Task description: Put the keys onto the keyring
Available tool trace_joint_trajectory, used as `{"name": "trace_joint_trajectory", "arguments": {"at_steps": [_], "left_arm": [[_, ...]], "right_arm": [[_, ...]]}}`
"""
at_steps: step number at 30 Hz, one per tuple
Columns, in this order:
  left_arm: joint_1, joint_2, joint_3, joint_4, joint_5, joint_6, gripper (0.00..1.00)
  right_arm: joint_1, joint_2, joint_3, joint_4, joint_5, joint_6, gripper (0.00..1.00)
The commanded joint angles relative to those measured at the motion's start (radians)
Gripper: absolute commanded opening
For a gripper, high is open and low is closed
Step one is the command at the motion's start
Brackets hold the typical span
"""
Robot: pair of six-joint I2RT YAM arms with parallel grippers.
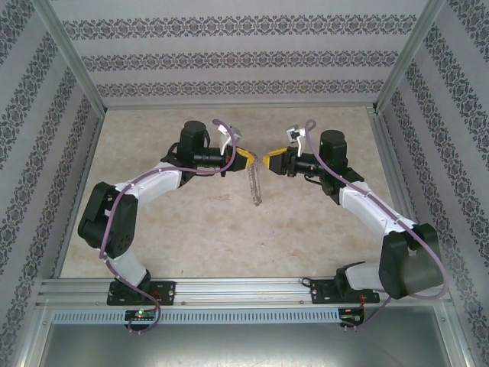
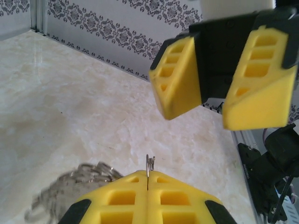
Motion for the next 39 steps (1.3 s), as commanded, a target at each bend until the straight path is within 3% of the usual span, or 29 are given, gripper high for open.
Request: {"name": "trace_joint_trajectory", "arguments": {"at_steps": [1,28,36,39], "left_arm": [[-0.004,-0.071,-0.015,0.1,0.008,-0.04,0.0],[-0.013,-0.114,-0.038,0.113,0.013,-0.075,0.0],[-0.015,-0.114,-0.037,0.121,0.008,-0.082,0.0],[-0.016,-0.115,-0.042,0.143,-0.001,-0.098,0.0]], "right_arm": [[0.001,0.009,-0.021,0.081,-0.048,0.039,0.4],[0.052,0.067,0.0,0.174,-0.077,0.096,0.21],[0.056,0.073,-0.001,0.175,-0.087,0.096,0.0],[0.067,0.073,-0.01,0.175,-0.088,0.095,0.0]]}}
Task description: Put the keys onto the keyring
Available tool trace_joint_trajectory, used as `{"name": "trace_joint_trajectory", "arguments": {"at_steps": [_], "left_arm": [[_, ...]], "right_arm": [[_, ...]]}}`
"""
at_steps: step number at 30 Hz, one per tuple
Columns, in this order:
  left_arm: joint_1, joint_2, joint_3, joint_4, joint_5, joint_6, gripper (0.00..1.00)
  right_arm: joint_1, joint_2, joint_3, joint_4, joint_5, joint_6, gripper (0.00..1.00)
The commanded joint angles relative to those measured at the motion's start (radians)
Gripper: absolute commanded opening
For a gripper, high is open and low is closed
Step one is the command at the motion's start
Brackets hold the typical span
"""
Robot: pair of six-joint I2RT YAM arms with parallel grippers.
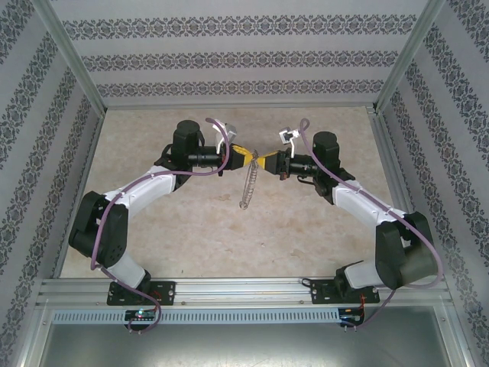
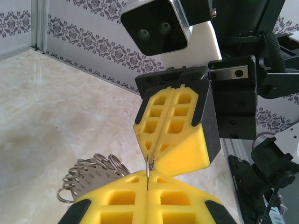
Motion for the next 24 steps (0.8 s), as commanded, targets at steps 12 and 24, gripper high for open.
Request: {"name": "trace_joint_trajectory", "arguments": {"at_steps": [12,24], "left_arm": [[-0.016,-0.035,-0.022,0.124,-0.014,-0.039,0.0],[-0.015,-0.035,0.0,0.078,0.027,-0.018,0.0]], "right_arm": [[0.0,-0.068,-0.04,-0.043,-0.061,-0.037,0.0],[-0.074,-0.081,0.048,-0.048,-0.08,-0.038,0.26]]}}
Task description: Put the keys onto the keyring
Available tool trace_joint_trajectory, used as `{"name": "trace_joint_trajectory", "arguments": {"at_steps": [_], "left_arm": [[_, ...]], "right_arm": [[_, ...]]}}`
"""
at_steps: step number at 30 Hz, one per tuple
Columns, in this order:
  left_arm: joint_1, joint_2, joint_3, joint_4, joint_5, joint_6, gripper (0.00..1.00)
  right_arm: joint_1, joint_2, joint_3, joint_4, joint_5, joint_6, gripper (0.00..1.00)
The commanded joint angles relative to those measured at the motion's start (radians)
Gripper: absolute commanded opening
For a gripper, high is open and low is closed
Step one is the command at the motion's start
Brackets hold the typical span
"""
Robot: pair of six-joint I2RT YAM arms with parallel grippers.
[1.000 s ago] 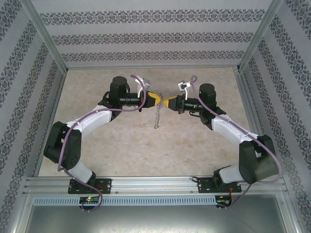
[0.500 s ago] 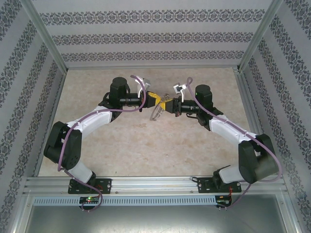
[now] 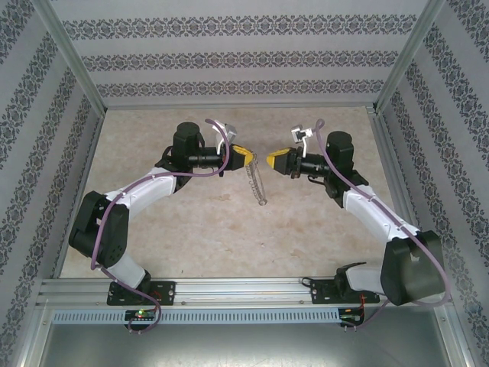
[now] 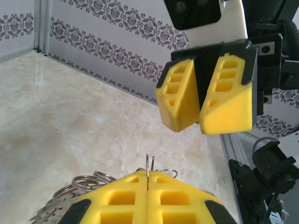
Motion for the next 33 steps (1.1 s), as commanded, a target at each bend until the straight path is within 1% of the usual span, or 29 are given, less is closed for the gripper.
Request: {"name": "trace_joint_trajectory", "arguments": {"at_steps": [1,6,8,17,24,33], "left_arm": [[-0.01,-0.036,0.024,0.021,0.042,0.016,0.0],[-0.012,-0.039,0.034,-0.006,0.064,0.024,0.0],[-0.011,-0.037,0.039,-0.013,0.074,0.027,0.0],[-0.012,-0.038,0.053,-0.027,0.097,0.023,0.0],[-0.016,-0.042,0.06,-0.035,0.106,0.023,0.0],[-0.019,-0.039,0.064,-0.047,0.103,0.029,0.0]], "right_arm": [[0.003,0.038,0.06,0.034,-0.044,-0.008,0.28],[0.024,0.078,0.095,0.049,-0.055,-0.01,0.36],[0.035,0.092,0.104,0.054,-0.058,-0.012,0.37],[0.059,0.126,0.116,0.054,-0.073,-0.02,0.36],[0.065,0.132,0.115,0.061,-0.074,-0.017,0.3],[0.079,0.144,0.117,0.058,-0.084,-0.021,0.3]]}}
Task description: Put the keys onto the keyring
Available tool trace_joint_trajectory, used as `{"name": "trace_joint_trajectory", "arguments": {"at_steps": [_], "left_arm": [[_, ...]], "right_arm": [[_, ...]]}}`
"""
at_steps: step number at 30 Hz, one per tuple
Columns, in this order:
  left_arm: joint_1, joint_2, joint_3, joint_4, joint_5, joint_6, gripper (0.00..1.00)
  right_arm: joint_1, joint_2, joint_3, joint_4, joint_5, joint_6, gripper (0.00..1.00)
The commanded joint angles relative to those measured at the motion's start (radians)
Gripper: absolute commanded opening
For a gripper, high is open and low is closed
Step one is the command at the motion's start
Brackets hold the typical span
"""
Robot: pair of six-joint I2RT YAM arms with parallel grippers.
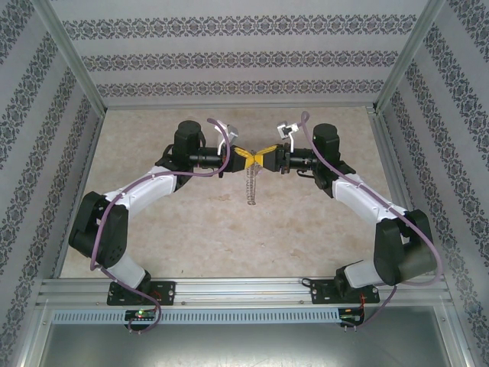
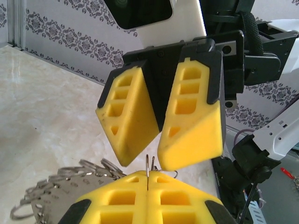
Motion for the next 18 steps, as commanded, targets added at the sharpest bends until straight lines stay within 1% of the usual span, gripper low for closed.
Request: {"name": "trace_joint_trajectory", "arguments": {"at_steps": [1,9,13,14,15,18], "left_arm": [[-0.012,-0.037,0.039,0.005,0.031,0.025,0.0],[-0.012,-0.04,0.038,-0.004,0.033,0.032,0.0],[-0.011,-0.039,0.041,-0.014,0.04,0.035,0.0],[-0.011,-0.039,0.042,-0.021,0.041,0.038,0.0],[-0.012,-0.041,0.044,-0.028,0.039,0.04,0.0],[-0.011,-0.042,0.056,-0.065,0.012,0.051,0.0]], "right_arm": [[0.011,0.011,0.026,0.034,-0.034,-0.021,0.29],[0.007,0.007,0.024,0.03,-0.022,-0.027,0.21],[0.002,0.01,0.032,0.024,-0.025,-0.027,0.09],[0.0,0.011,0.036,0.019,-0.029,-0.031,0.02],[-0.001,0.012,0.041,0.011,-0.032,-0.034,0.0],[-0.002,0.015,0.072,-0.049,-0.043,-0.071,0.0]]}}
